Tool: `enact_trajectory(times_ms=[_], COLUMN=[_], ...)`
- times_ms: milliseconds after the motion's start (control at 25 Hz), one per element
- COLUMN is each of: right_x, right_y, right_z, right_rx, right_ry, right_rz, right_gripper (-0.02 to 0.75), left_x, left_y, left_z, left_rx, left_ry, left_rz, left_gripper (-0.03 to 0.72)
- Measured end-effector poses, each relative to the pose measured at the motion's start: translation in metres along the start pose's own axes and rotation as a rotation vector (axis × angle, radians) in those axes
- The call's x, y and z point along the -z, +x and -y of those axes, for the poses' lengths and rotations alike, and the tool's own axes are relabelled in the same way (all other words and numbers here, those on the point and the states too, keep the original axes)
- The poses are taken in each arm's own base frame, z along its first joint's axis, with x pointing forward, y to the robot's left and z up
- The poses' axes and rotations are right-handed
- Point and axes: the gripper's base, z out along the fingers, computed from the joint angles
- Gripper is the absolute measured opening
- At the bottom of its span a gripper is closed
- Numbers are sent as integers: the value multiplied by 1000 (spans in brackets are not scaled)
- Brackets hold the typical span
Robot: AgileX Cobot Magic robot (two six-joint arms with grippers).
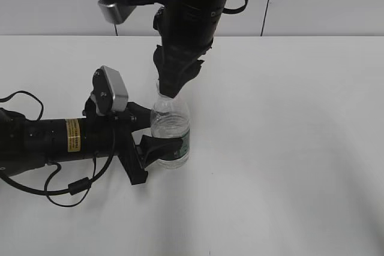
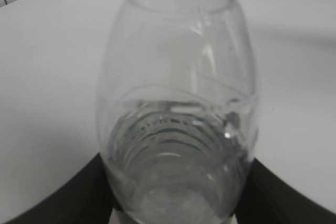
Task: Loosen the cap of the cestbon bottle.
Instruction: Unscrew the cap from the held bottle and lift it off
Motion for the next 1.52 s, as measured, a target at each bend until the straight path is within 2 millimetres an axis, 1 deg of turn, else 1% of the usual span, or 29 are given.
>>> enact_trajectory(times_ms=[80, 200, 400, 480, 760, 920, 1040, 1120, 1200, 1280, 1440, 1520], right_x=[1, 2, 3, 3, 7, 19, 32, 42, 50, 58, 60, 60], right_y=[0, -1, -1, -1, -4, -5, -6, -6, -6, -7, -7, -7], right_z=[1, 1, 1, 1, 1, -1, -4, -6, -8, -11, -12, -12], right_rx=[209, 452, 654, 690, 701, 679, 593, 488, 290, 10, -493, -658], right_ry=[6, 11, 17, 18, 23, 45, 69, 84, 86, 74, 38, 25], right_rz=[2, 3, 4, 4, 17, 38, 55, 70, 93, 126, 150, 154], right_gripper=[306, 306, 298, 298, 298, 298, 298, 298, 298, 298, 298, 298], left_x=[0, 0, 0, 0, 0, 0, 0, 0, 0, 0, 0, 0], left_y=[0, 0, 0, 0, 0, 0, 0, 0, 0, 0, 0, 0], left_z=[0, 0, 0, 0, 0, 0, 0, 0, 0, 0, 0, 0], left_rx=[0, 0, 0, 0, 1, 1, 1, 1, 1, 1, 1, 1], left_ry=[0, 0, 0, 0, -1, -1, -1, -1, -1, -1, -1, -1], left_rz=[-1, -1, -2, -2, -2, -2, -2, -2, -2, -2, -2, -2], left_gripper=[391, 391, 391, 391, 391, 391, 391, 391, 391, 391, 391, 391])
